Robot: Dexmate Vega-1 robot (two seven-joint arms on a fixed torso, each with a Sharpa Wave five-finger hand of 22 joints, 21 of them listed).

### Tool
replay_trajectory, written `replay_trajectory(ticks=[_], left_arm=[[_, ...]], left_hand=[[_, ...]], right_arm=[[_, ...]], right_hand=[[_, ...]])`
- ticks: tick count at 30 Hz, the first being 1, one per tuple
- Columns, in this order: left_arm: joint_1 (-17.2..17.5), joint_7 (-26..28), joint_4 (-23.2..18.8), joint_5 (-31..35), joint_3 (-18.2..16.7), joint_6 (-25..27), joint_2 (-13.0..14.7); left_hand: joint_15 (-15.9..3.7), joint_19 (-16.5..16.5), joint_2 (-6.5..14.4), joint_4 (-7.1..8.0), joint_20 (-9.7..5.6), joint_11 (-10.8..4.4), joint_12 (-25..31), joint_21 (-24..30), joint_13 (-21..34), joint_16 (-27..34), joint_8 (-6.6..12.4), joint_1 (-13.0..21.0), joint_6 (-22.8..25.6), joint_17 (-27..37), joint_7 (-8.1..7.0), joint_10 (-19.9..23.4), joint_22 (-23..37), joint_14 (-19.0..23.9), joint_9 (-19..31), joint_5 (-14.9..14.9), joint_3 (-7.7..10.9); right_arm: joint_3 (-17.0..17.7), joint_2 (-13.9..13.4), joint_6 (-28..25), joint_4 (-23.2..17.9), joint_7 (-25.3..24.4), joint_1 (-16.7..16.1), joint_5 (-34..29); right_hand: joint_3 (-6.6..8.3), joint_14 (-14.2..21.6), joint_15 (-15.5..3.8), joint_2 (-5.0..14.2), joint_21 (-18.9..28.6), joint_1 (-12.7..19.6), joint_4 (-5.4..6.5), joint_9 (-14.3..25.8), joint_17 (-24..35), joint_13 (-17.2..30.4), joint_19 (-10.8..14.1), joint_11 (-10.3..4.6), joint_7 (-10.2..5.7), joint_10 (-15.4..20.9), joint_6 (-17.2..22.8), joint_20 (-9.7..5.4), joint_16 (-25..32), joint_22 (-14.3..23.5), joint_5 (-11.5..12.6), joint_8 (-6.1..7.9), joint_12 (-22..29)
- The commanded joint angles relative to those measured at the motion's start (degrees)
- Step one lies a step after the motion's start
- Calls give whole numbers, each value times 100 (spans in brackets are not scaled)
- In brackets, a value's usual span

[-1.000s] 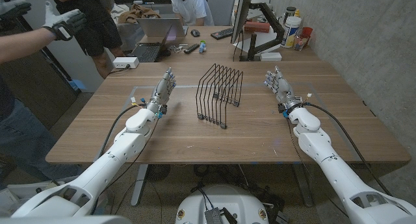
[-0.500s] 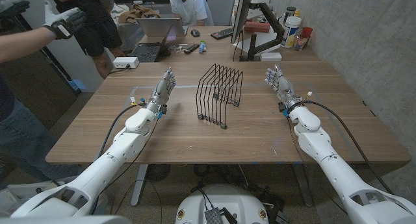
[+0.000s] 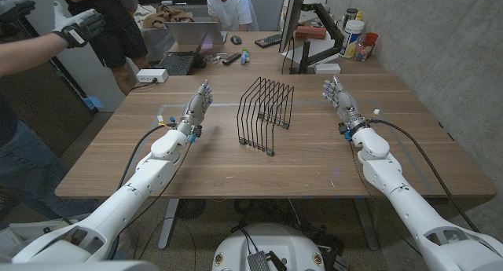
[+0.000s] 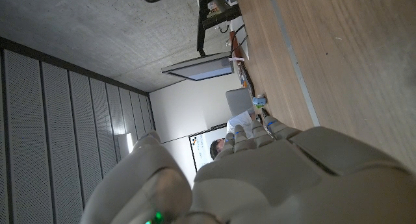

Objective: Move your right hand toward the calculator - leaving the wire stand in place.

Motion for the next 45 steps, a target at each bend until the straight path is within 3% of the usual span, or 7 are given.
replay_trajectory(ticks=[1, 30, 45], left_arm=[[35, 38, -86, 8, 9, 21, 31], [196, 211, -378, 31, -35, 103, 151], [294, 308, -558, 29, -60, 186, 223]], left_hand=[[20, -44, 18, -31, -150, -9, 35, 31, 31, 45, 37, 31, 29, 33, 25, -4, 28, -24, 32, 0, -13], [7, -52, 44, -47, -131, -6, 38, 29, 31, 45, 30, 57, 62, 32, 6, 19, 28, -11, 30, -15, -28], [-2, -70, 57, -55, -87, -29, 42, 25, 31, 45, 31, 69, 92, 33, -30, 39, 29, -6, 30, -25, -40]], right_arm=[[-25, -68, 235, 85, -78, 26, -90], [-33, -247, 534, 274, -155, 149, -163], [-109, -390, 929, 532, -266, 240, -462]], right_hand=[[-7, 18, -79, 1, -3, 75, -43, 21, 9, 29, -37, 14, -1, 49, 23, -326, -18, 21, 55, 15, -8], [15, -36, -65, 0, -25, 150, -94, 25, 7, 33, -90, 5, -25, 10, 25, -321, -41, 20, 62, 4, -34], [21, -44, -61, 3, -26, 169, -108, 27, 10, 34, -99, -26, -62, 0, 40, -301, -41, 20, 62, 4, -41]])
